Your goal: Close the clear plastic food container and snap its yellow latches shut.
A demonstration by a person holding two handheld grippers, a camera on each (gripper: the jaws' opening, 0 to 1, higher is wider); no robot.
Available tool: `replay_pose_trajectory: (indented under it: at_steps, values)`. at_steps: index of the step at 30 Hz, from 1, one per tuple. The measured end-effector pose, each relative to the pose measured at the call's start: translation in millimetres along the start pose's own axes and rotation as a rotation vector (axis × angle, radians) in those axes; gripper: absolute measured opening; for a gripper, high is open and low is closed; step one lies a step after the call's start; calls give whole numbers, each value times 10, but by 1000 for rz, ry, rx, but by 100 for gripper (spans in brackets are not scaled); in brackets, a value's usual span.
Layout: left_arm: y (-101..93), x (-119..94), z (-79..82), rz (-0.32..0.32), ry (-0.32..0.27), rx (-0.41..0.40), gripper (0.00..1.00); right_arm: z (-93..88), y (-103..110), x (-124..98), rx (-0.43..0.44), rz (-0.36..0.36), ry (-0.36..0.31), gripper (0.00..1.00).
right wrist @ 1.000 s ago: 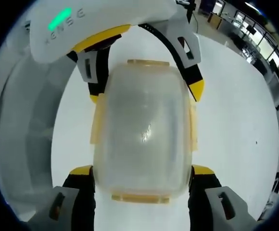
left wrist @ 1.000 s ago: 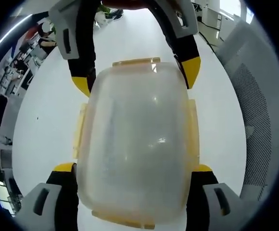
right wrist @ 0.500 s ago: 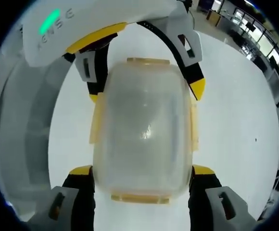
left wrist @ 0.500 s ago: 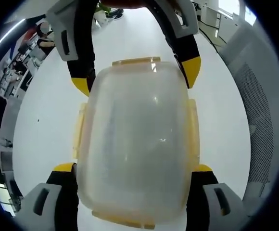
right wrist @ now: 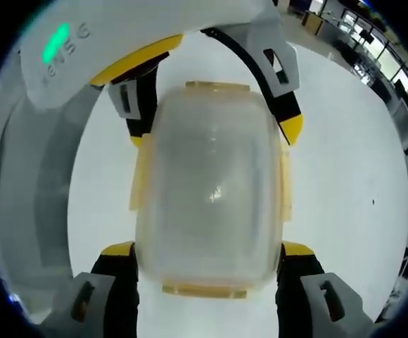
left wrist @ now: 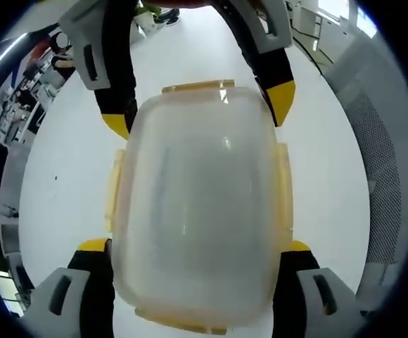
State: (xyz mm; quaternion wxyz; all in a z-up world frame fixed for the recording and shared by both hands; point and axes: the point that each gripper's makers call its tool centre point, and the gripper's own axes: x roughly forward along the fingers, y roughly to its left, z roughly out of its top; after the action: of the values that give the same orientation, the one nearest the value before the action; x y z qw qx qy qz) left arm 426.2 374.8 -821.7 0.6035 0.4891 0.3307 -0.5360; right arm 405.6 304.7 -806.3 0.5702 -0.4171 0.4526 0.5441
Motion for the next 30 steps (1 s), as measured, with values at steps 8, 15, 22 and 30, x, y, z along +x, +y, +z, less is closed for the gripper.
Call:
replay_pose_trajectory:
  at_steps: [8, 15, 22, 30]
  values:
    - [29, 8, 8, -5, 22, 8, 95, -28, -34, -3, 2, -1, 21, 81]
    - [63, 27, 2, -9, 33, 22, 95, -33, -62, 3, 10, -3, 17, 81]
    - [84, 29, 2, -8, 36, 20, 95, -36, -87, -3, 7, -3, 15, 81]
    - [132, 39, 9, -9, 39, 29, 95, -45, -124, -12, 15, -8, 11, 81]
